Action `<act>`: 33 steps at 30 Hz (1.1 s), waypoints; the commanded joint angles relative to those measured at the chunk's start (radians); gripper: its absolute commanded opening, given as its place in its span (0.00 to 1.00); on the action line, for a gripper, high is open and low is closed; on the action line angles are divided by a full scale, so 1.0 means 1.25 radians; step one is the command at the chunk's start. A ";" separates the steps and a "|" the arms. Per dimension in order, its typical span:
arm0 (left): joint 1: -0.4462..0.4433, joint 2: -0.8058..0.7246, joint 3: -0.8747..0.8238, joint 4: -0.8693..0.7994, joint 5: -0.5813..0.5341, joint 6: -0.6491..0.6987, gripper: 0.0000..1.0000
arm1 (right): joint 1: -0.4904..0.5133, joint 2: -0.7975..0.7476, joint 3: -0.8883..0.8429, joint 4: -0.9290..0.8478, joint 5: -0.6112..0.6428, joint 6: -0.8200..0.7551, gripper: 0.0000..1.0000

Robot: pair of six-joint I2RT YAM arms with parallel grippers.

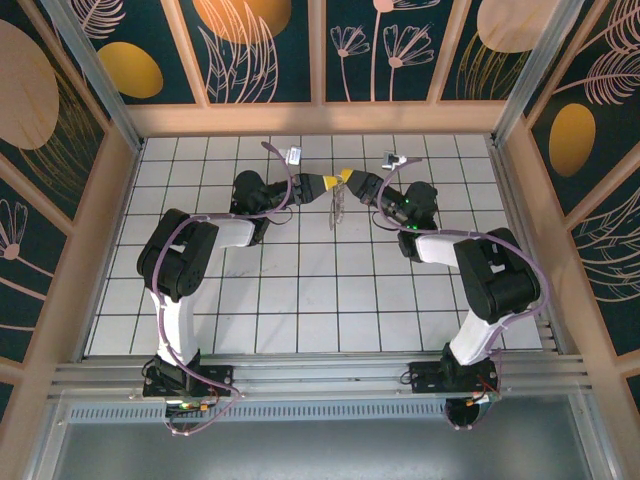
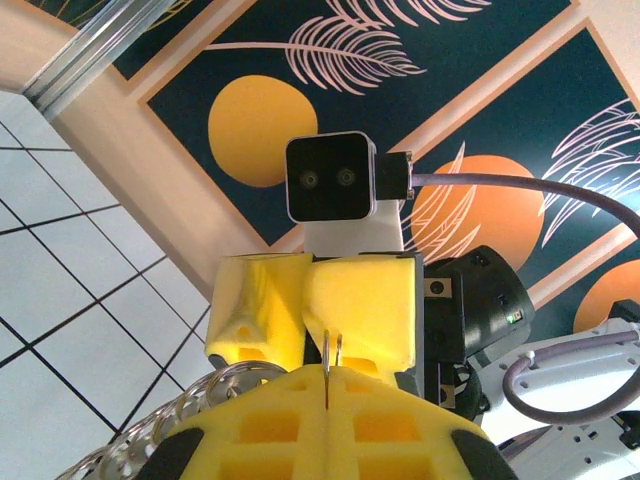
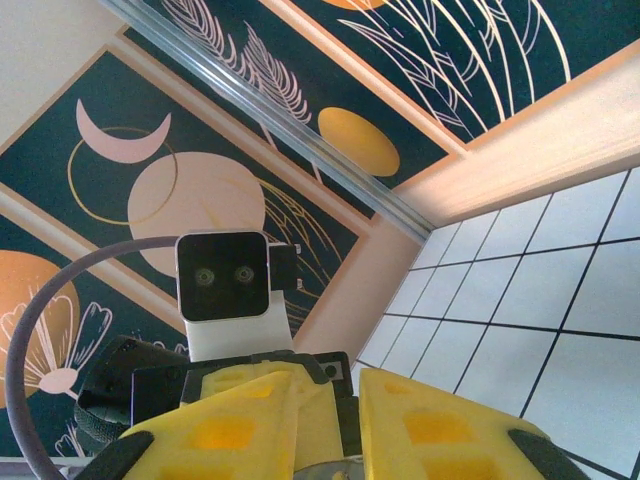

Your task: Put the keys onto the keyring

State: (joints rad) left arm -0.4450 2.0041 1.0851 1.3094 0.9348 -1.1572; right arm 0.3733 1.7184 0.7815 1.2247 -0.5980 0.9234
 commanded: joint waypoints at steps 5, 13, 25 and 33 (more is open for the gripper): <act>-0.004 0.005 0.002 0.059 -0.004 -0.006 0.00 | 0.015 0.014 0.006 0.047 -0.009 -0.004 0.26; -0.005 0.007 0.003 0.059 -0.005 -0.008 0.00 | 0.015 -0.004 -0.014 0.056 -0.008 -0.008 0.32; -0.005 0.009 0.004 0.059 -0.005 -0.007 0.00 | 0.015 -0.032 -0.046 0.078 -0.006 -0.011 0.32; -0.006 0.009 0.003 0.059 -0.007 -0.007 0.00 | 0.015 -0.042 -0.060 0.092 -0.010 -0.011 0.32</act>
State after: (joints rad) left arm -0.4450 2.0098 1.0851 1.3140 0.9344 -1.1576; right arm 0.3790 1.7061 0.7261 1.2842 -0.5846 0.9230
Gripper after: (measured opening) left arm 0.049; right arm 0.323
